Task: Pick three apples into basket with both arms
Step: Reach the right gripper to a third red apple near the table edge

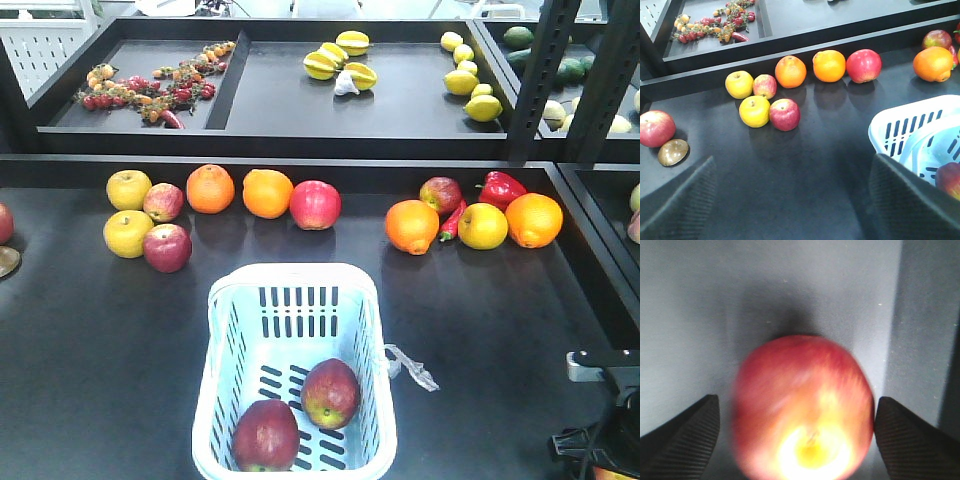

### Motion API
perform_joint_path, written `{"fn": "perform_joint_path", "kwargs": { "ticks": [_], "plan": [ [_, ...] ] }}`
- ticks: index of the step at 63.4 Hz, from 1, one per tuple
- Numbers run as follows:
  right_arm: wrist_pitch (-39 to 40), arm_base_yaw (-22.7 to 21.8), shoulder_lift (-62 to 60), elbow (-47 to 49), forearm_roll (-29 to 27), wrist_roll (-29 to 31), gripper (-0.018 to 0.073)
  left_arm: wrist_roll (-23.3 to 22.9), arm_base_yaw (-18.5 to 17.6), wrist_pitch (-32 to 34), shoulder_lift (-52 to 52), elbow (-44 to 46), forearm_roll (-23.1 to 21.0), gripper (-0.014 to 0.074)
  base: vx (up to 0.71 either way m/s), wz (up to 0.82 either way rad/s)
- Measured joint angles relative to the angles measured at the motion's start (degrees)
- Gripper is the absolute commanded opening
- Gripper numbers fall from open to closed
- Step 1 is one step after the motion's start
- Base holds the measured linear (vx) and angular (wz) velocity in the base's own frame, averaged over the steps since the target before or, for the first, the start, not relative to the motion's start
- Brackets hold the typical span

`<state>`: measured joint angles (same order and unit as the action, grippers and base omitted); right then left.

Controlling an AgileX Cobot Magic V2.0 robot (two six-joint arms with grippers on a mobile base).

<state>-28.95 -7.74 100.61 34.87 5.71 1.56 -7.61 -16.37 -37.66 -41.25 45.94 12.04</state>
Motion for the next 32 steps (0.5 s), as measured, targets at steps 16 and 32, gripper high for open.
{"fn": "perform_joint_path", "kwargs": {
  "ticks": [16, 32],
  "plan": [
    [0.0, 0.0, 1.7, 0.5, 0.0, 0.0, 0.0520, 0.0, 0.0, 0.0, 0.0, 0.0, 0.0, 0.0593, 0.00, 0.00],
    [-1.6, 0.0, 2.1, 1.6, 0.0, 0.0, 0.0329, 0.0, 0.0, 0.0, 0.0, 0.0, 0.0, 0.0593, 0.00, 0.00]
  ]
}}
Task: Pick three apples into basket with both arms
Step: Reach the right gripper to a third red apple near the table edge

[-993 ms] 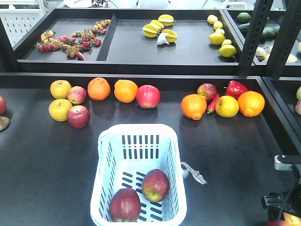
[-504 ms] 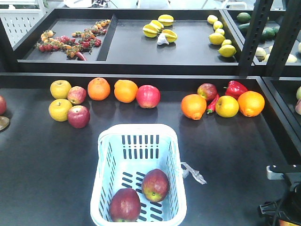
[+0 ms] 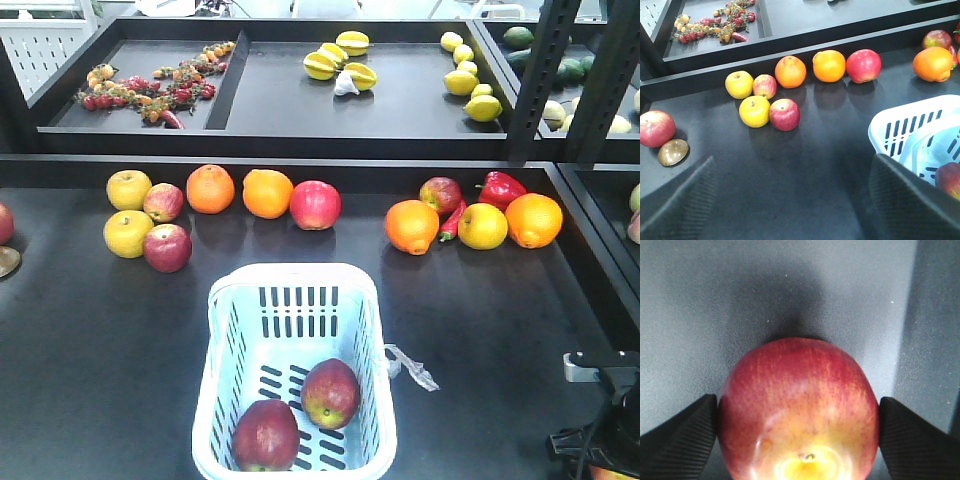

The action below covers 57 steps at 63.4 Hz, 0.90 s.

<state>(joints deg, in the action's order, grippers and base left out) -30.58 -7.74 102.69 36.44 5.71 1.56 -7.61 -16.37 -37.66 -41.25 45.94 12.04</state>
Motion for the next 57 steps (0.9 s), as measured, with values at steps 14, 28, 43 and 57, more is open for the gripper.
{"fn": "perform_joint_path", "kwargs": {
  "ticks": [14, 28, 43, 57],
  "plan": [
    [-5.6, 0.0, -1.2, 2.5, -0.2, 0.0, 0.0292, 0.0, 0.0, 0.0, 0.0, 0.0, 0.0, 0.0593, 0.00, 0.00],
    [-6.5, 0.0, -9.4, 2.5, -1.7, 0.0, 0.0292, 0.0, 0.0, 0.0, 0.0, 0.0, 0.0, 0.0593, 0.00, 0.00],
    [-9.5, 0.0, -21.7, 2.5, -8.1, 4.5, 0.0292, 0.0, 0.0, 0.0, 0.0, 0.0, 0.0, 0.0593, 0.00, 0.00],
    [-13.6, 0.0, -33.8, 2.4, -22.8, 17.9, 0.0292, 0.0, 0.0, 0.0, 0.0, 0.0, 0.0, 0.0593, 0.00, 0.00]
  ]
}}
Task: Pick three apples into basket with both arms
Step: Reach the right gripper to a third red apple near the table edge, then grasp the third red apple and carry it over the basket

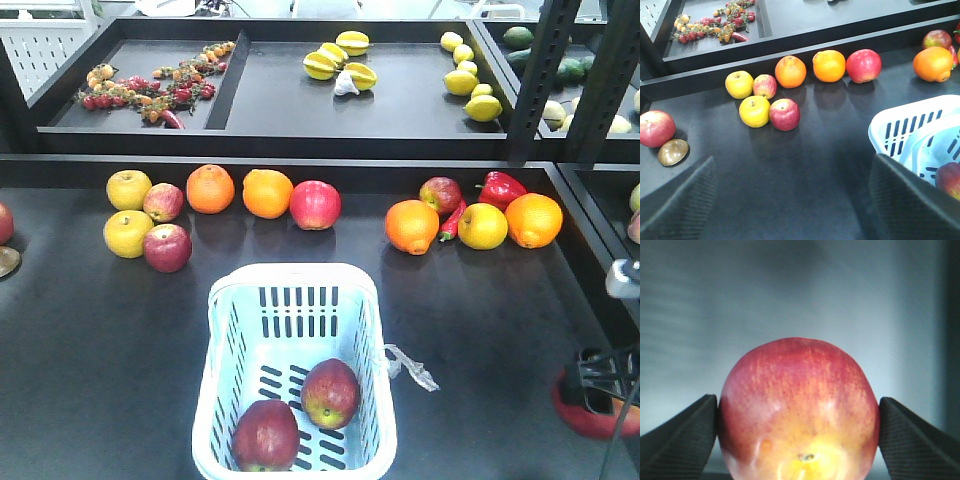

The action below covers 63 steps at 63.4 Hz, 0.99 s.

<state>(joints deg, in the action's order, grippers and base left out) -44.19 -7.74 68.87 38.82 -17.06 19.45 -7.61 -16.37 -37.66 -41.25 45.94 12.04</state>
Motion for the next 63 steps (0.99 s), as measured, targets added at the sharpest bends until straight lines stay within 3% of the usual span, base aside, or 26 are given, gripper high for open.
{"fn": "perform_joint_path", "kwargs": {
  "ticks": [14, 22, 37, 63],
  "plan": [
    [-4.1, 0.0, -8.2, -0.1, -18.5, 16.4, 0.0292, 0.0, 0.0, 0.0, 0.0, 0.0, 0.0, 0.0593, 0.00, 0.00],
    [-5.7, 1.9, -9.8, -0.2, -24.8, 22.4, 0.0292, 0.0, 0.0, 0.0, 0.0, 0.0, 0.0, 0.0593, 0.00, 0.00],
    [-1.9, 16.6, -9.9, -0.3, -21.8, 23.2, 0.0292, 0.0, 0.0, 0.0, 0.0, 0.0, 0.0, 0.0593, 0.00, 0.00],
    [17.4, 39.5, -2.0, -0.3, -20.2, 21.5, 0.0297, 0.0, 0.0, 0.0, 0.0, 0.0, 0.0, 0.0593, 0.00, 0.00]
  ]
}}
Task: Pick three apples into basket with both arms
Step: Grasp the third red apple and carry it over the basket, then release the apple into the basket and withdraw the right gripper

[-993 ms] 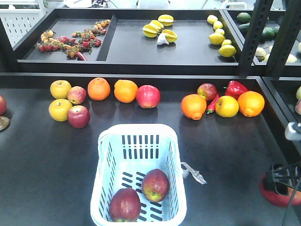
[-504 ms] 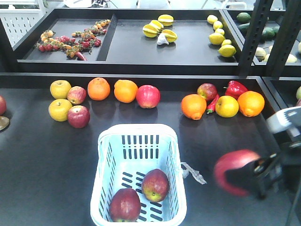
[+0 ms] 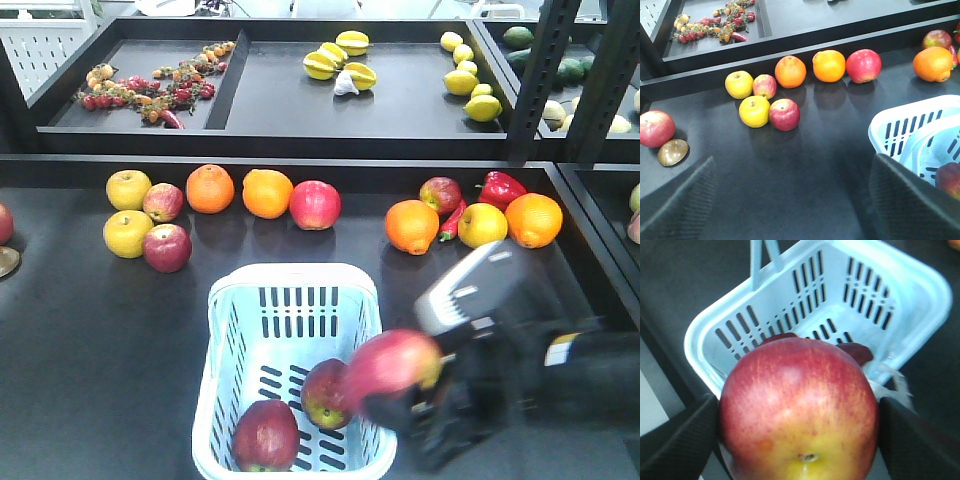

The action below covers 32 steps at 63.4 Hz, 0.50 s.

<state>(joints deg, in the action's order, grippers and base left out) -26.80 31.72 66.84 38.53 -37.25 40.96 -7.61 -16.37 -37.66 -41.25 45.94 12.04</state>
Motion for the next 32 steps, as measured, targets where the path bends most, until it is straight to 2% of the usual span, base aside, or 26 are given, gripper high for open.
{"fn": "perform_joint_path", "kwargs": {
  "ticks": [7, 12, 22, 32],
  "plan": [
    [5.6, 4.0, 5.9, 0.0, -0.6, 0.0, 0.0341, 0.0, 0.0, 0.0, 0.0, 0.0, 0.0, 0.0593, 0.00, 0.00],
    [9.8, 5.8, 9.8, 0.2, -0.9, 0.0, 0.0419, 0.0, 0.0, 0.0, 0.0, 0.0, 0.0, 0.0593, 0.00, 0.00],
    [11.6, 7.1, 15.4, 3.5, -1.3, -0.1, 0.0598, 0.0, 0.0, 0.0, 0.0, 0.0, 0.0, 0.0593, 0.00, 0.00],
    [12.2, 7.2, 18.0, 6.6, -1.5, -1.1, 0.0673, 0.0, 0.0, 0.0, 0.0, 0.0, 0.0, 0.0593, 0.00, 0.00]
  ]
}}
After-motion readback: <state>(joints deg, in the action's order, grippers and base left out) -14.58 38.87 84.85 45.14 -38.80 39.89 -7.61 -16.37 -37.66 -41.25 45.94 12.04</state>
